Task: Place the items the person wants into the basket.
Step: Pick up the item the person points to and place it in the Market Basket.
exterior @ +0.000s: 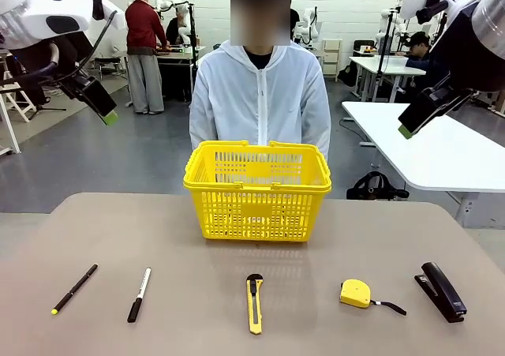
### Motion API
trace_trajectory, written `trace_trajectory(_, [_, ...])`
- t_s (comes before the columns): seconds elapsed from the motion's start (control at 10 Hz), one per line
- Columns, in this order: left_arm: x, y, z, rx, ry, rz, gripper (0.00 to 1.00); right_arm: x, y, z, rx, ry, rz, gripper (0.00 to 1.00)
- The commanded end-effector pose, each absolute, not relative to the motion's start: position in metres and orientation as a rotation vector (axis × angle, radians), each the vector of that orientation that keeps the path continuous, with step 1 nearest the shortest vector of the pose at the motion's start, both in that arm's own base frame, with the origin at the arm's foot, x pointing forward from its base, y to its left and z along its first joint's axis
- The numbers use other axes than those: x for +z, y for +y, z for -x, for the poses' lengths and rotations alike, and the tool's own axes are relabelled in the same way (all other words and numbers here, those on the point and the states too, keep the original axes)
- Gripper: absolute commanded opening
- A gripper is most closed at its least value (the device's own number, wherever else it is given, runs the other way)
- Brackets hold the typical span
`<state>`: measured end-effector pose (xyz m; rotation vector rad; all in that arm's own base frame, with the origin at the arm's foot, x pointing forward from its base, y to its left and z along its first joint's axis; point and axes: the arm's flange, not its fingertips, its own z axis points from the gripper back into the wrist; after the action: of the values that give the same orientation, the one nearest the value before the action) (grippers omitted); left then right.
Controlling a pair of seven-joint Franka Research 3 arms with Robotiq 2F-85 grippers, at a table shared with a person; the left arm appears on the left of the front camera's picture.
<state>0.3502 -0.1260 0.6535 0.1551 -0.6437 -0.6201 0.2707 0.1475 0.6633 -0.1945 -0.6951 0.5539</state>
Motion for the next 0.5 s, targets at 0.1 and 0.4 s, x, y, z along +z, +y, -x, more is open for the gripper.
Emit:
trace_trajectory(0.1, [0.66, -0.09, -0.358, -0.666, -0.646, 0.171, 1.0, 0.663, 0.112, -0.268, 0.661, -0.647, 0.003, 1.0])
trace_trajectory(0.4, [0.663, 0.03, -0.348, -0.584, -0.649, 0.49, 1.0, 0.683, -0.004, -0.236, 0.628, -0.716, -0.348, 1.0])
